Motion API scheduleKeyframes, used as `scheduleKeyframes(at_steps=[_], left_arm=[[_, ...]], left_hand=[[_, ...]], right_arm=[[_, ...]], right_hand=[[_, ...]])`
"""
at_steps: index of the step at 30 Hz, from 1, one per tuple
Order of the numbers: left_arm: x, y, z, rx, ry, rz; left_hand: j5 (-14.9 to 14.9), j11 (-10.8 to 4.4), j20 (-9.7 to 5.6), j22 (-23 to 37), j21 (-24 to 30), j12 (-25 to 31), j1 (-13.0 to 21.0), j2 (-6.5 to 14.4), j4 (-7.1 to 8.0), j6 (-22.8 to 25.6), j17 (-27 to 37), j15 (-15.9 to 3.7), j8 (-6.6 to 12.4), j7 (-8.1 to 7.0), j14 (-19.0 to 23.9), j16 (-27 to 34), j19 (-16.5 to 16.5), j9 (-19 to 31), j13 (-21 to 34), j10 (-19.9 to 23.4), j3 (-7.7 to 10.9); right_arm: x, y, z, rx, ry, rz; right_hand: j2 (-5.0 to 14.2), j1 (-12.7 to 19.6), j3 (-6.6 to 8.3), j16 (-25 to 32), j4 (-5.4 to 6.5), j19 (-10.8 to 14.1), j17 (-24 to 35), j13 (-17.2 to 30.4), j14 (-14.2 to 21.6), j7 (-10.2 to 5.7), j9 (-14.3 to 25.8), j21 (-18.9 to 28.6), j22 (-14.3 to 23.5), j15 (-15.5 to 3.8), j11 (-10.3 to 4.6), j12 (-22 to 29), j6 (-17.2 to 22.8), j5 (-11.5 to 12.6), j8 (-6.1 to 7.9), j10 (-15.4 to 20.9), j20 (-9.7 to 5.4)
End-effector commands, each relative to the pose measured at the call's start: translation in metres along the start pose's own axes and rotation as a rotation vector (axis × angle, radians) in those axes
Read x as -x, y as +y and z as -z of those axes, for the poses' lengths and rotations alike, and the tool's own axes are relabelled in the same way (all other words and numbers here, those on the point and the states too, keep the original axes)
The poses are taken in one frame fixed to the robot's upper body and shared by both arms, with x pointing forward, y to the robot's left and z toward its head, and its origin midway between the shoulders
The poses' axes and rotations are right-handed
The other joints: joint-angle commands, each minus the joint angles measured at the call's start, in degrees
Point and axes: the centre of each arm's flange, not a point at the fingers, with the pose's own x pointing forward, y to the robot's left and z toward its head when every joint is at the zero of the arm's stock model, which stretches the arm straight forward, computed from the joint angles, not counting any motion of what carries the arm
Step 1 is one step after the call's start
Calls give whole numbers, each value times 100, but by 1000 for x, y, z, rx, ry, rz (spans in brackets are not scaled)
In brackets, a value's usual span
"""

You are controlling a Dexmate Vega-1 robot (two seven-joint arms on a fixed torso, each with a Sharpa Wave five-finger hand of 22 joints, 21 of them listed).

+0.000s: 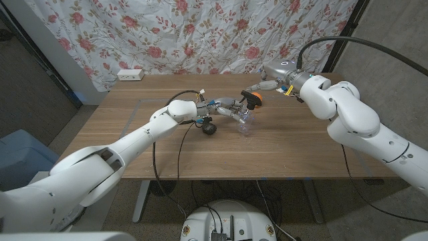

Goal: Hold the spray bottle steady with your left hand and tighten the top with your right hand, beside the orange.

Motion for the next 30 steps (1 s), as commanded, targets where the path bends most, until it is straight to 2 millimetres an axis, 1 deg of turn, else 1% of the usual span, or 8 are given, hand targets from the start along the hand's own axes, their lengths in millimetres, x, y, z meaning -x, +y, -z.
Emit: scheduleKeyframes(at_steps=[1,4,6,10,17,20,24,30], left_arm=[[-1,3,-2,-6,-5,-2],[-1,4,-2,-6,-5,-3],[-1,4,-2,-6,-4,-3],[-2,4,-2,-7,-4,1],[-2,4,-1,-3,-3,-1],[-2,4,-1,-2,-2,-2],[-2,3,0,-1,-2,-3],[-2,3,0,1,-4,-4]], left_hand=[[57,-121,-363,17,5,17,-73,756,53,284,14,-711,968,14,49,6,18,23,13,172,61],[59,-116,-361,18,5,15,-74,761,53,279,12,-706,968,15,47,0,17,23,14,172,67],[58,-121,-360,18,5,12,-76,764,54,278,14,-708,968,21,46,0,17,22,14,169,67],[58,-118,-358,18,5,7,-83,769,57,277,19,-705,970,19,43,-2,15,22,14,164,67],[58,-117,-358,18,6,1,-91,774,56,278,19,-710,974,19,48,-8,17,21,15,167,73],[58,-114,-356,18,5,-2,-96,773,57,279,20,-709,975,24,50,-10,15,21,16,165,74],[58,-113,-356,18,6,-4,-96,771,53,275,19,-710,976,29,52,-14,18,20,16,167,77],[57,-112,-354,18,6,-7,-108,772,55,275,21,-709,978,31,49,-20,16,20,17,171,78]], right_arm=[[-3,4,5,-9,-19,-28],[-5,6,5,-15,-26,-45],[-7,6,6,-20,-33,-69],[-9,7,6,-24,-42,-90],[-13,11,5,-26,-49,-119],[-14,13,4,-30,-51,-127],[-16,15,4,-42,-54,-144],[-16,17,4,-53,-54,-151]], right_hand=[[0,-111,-51,-55,-8,-114,19,33,-109,52,38,-11,17,41,35,-25,-235,56,-119,-152,-5],[-7,-181,-79,-95,4,-164,26,35,-185,86,48,-12,16,104,62,-15,-442,62,-224,-222,1],[-14,-242,-106,-152,3,-241,30,38,-289,58,60,-16,14,162,107,-20,-716,72,-362,-343,28],[0,-275,-118,-269,-23,-409,23,40,-516,151,78,-33,10,288,160,-40,-1039,91,-531,-597,111],[40,-253,-102,-363,-81,-578,6,41,-678,237,99,-34,5,350,170,-37,-1569,110,-789,-850,145],[45,-214,-87,-385,-118,-602,-3,41,-707,240,107,-26,3,367,155,-40,-1712,119,-856,-953,148],[47,-65,-36,-425,-218,-647,-19,42,-773,244,117,-23,1,395,147,-44,-1879,151,-922,-1086,154],[49,37,-1,-434,-278,-671,-28,42,-779,219,131,-22,0,403,146,-34,-1907,169,-923,-1123,159]])
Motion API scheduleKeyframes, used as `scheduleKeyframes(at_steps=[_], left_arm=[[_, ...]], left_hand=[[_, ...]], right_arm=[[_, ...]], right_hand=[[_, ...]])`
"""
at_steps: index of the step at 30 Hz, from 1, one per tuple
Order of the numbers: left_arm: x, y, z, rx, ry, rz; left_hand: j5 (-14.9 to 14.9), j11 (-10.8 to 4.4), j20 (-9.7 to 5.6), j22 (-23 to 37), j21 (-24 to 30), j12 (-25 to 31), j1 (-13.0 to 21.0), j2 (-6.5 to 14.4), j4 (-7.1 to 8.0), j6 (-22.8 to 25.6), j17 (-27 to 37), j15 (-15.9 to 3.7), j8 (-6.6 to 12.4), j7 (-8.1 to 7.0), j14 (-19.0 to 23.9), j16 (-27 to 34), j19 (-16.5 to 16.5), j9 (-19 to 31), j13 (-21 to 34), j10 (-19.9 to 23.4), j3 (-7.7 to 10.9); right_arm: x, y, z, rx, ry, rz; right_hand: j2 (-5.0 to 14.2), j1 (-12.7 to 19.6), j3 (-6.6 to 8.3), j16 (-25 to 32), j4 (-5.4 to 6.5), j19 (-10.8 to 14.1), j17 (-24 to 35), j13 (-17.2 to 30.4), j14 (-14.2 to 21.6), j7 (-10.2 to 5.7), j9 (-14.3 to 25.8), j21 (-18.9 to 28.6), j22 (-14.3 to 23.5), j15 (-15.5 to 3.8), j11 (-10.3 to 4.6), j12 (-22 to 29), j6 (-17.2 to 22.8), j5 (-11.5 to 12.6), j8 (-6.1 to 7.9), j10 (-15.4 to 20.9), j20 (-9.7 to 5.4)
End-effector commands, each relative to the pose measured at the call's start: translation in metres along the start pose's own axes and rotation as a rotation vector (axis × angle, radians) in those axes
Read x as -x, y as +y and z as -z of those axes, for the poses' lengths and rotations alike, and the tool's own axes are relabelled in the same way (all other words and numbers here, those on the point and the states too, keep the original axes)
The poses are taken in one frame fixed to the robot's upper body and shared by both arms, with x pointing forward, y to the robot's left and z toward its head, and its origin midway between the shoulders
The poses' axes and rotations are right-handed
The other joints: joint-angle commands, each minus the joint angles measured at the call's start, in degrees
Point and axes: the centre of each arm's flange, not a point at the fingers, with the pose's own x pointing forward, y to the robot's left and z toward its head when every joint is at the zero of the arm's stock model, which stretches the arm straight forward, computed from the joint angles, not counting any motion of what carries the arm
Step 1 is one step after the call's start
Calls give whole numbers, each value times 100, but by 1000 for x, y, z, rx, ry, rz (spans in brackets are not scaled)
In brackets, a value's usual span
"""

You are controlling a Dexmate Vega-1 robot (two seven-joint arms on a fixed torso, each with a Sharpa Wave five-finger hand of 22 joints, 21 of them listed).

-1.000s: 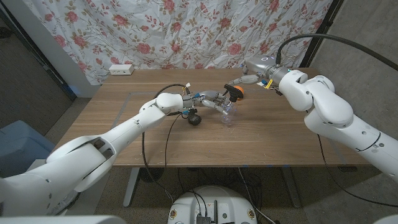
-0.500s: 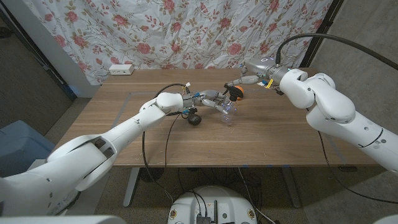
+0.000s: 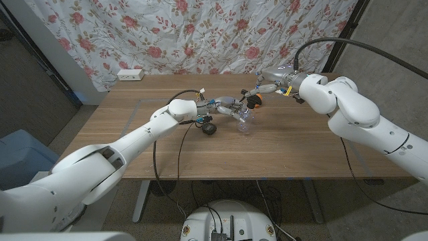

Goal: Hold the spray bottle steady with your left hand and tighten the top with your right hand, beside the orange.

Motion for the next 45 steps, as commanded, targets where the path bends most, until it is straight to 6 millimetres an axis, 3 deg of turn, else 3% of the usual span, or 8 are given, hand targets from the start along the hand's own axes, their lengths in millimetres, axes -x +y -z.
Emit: scheduleKeyframes(at_steps=[1,8,12,18,45], left_arm=[[-1,-1,0,4,-1,-1],[-1,-3,0,5,-2,0],[-1,-4,0,6,-2,1],[-1,-4,-1,4,-3,0],[1,-9,-2,7,-4,4]], left_hand=[[37,-117,-357,18,6,14,-109,773,54,281,21,-702,981,26,51,-20,17,19,24,174,80],[38,-114,-357,18,6,9,-119,782,57,277,25,-705,983,25,50,-27,17,18,25,178,86],[37,-107,-356,18,7,7,-131,779,58,274,24,-703,984,23,55,-30,18,18,26,181,86],[37,-114,-350,18,9,0,-133,782,54,275,27,-701,987,28,58,-34,24,18,27,178,91],[37,-103,-338,18,8,-17,-155,806,52,271,36,-693,997,38,62,-51,21,16,32,183,113]], right_arm=[[-5,5,0,-22,-5,-34],[-6,8,-1,-28,-7,-43],[-5,10,-3,-33,0,-27],[-4,10,-5,-37,17,-2],[-2,15,-13,-62,66,61]], right_hand=[[2,121,40,-35,-69,-30,8,15,-30,-25,29,-1,14,3,-3,13,-3,49,-8,-50,3],[63,347,142,-35,-164,-38,-5,15,-8,-73,59,12,13,-17,-24,48,144,67,73,-36,-3],[79,661,259,-22,-251,-25,-26,13,55,-162,108,30,11,-64,-68,102,500,54,258,57,-33],[76,783,299,58,-199,31,-19,10,249,-190,172,51,11,-201,-127,172,1074,-4,543,300,-77],[210,1022,429,302,-159,315,36,0,819,-358,83,90,13,-526,-305,291,2513,-126,1124,1060,-219]])
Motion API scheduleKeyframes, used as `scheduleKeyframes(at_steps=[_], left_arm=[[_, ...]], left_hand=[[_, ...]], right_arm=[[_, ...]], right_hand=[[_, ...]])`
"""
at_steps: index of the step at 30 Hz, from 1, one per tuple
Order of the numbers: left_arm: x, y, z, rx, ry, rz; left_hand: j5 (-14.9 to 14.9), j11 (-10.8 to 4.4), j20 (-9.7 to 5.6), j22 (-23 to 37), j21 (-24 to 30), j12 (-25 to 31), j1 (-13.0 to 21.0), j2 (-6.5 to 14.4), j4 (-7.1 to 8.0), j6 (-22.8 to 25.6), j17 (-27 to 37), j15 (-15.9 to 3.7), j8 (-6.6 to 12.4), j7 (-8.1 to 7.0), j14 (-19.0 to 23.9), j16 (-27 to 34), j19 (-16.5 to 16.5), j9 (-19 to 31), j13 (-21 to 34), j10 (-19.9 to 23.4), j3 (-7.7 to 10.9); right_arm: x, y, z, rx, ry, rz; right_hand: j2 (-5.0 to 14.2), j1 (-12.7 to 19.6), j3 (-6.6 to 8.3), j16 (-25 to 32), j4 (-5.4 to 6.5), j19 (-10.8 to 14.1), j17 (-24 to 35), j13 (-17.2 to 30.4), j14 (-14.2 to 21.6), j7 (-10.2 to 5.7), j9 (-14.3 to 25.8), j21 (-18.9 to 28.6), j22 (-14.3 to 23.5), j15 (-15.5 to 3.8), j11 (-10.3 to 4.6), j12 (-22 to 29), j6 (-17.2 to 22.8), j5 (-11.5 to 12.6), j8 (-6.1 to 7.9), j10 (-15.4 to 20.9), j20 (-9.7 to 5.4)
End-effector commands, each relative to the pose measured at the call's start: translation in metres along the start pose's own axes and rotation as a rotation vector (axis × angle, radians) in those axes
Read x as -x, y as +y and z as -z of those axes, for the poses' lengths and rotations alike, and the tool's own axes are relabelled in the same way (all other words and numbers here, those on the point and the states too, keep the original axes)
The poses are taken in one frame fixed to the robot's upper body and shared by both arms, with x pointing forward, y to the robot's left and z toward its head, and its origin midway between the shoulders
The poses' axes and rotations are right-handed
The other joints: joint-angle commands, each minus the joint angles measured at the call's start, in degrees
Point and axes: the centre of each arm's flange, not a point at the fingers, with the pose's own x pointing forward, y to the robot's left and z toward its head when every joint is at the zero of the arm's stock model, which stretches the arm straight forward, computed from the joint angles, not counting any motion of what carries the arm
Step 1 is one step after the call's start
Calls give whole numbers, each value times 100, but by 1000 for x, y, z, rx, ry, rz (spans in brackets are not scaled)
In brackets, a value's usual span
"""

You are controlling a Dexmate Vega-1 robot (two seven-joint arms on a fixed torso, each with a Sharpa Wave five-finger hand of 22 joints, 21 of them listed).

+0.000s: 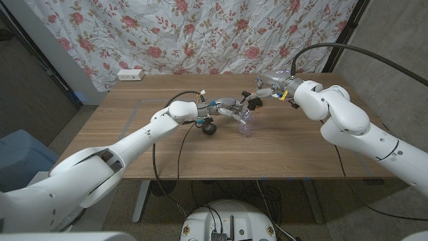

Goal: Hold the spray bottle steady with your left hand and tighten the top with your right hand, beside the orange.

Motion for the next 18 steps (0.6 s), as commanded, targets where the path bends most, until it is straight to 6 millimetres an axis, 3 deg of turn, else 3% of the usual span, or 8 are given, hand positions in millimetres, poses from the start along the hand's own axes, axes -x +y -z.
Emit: scheduleKeyframes(at_steps=[1,18], left_arm=[[0,-2,-1,0,-1,3],[2,-4,-3,-4,-4,7]], left_hand=[[36,-118,-337,18,8,40,-154,807,68,277,6,-689,999,39,57,-22,20,16,29,129,98],[37,-111,-336,18,6,32,-167,823,65,276,6,-681,1006,40,65,-37,16,16,33,139,119]], right_arm=[[2,2,-4,-13,19,22],[6,4,-11,-85,90,7]], right_hand=[[65,83,52,65,-5,107,21,16,106,-42,-10,48,12,-51,-42,55,240,-29,103,157,-6],[75,246,112,115,-50,169,28,13,230,-41,-52,40,13,-92,-61,82,536,-46,217,404,12]])
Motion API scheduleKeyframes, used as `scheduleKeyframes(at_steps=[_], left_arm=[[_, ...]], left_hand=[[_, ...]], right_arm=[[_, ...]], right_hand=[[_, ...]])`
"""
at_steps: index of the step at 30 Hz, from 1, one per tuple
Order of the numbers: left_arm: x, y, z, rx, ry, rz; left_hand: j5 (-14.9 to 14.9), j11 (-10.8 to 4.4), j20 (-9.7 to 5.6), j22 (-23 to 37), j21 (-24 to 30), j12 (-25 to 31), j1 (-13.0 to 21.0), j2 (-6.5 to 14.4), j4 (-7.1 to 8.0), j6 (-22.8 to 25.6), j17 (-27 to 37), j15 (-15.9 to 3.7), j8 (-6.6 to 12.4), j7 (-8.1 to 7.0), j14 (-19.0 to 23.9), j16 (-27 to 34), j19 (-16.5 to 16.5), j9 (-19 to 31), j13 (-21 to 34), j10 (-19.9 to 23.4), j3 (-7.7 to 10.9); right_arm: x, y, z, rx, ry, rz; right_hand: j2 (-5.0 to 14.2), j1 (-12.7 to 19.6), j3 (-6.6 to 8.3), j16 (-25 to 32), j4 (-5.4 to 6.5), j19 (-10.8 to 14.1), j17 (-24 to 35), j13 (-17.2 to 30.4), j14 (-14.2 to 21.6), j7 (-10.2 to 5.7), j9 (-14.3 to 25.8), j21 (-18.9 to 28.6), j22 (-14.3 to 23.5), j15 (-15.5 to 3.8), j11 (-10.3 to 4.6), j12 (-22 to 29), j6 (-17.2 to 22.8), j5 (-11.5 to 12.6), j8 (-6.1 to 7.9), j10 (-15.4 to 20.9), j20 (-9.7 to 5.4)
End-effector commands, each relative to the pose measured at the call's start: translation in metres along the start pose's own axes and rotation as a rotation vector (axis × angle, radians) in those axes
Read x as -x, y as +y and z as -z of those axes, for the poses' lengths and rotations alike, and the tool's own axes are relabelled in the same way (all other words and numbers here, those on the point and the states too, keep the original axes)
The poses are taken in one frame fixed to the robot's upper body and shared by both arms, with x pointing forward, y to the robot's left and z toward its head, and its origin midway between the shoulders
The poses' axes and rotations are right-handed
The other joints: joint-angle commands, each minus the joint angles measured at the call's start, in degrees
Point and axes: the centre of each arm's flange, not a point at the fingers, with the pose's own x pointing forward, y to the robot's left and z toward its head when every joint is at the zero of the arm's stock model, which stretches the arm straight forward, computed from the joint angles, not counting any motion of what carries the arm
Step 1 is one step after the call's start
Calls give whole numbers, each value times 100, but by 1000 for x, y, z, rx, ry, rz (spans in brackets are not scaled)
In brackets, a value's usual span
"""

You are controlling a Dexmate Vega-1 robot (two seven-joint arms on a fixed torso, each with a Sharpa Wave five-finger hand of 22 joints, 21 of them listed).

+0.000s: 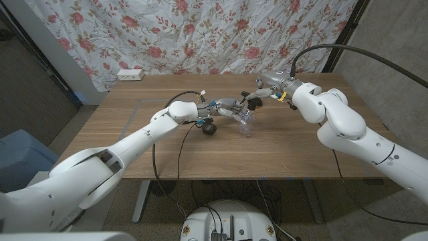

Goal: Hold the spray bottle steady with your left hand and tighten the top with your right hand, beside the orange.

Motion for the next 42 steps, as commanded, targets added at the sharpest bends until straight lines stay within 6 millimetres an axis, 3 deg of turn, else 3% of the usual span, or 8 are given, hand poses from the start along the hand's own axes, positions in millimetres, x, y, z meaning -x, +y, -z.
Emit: scheduleKeyframes(at_steps=[1,13,32,42], left_arm=[[1,-2,-1,-4,-2,3],[1,0,0,-6,3,3],[1,-2,0,-6,8,5],[0,0,0,-7,8,9]], left_hand=[[38,-112,-339,18,7,20,-165,823,62,287,7,-654,1011,40,35,-19,19,16,36,142,121],[39,-99,-335,18,7,10,-169,835,59,287,12,-656,1016,42,35,-26,16,15,38,137,132],[39,-110,-334,18,7,-1,-188,841,59,282,-3,-643,1021,44,35,-55,15,15,42,139,154],[39,-115,-332,18,8,-3,-191,845,56,288,-2,-641,1027,64,40,-60,16,15,44,149,160]], right_arm=[[3,1,-4,-58,65,-9],[4,0,-7,-75,117,-15],[6,3,-14,-78,134,15],[6,5,-18,-99,170,24]], right_hand=[[14,108,61,42,-12,73,28,12,93,1,-1,40,12,25,9,41,97,-30,40,117,42],[17,252,112,91,-29,166,30,9,218,65,-24,55,15,32,59,67,311,-45,124,330,51],[0,437,170,217,1,371,39,2,537,-24,37,73,19,-63,-36,92,1022,-70,468,741,19],[18,488,196,282,18,494,45,-4,699,22,32,89,21,-68,-42,104,1252,-75,580,935,39]])
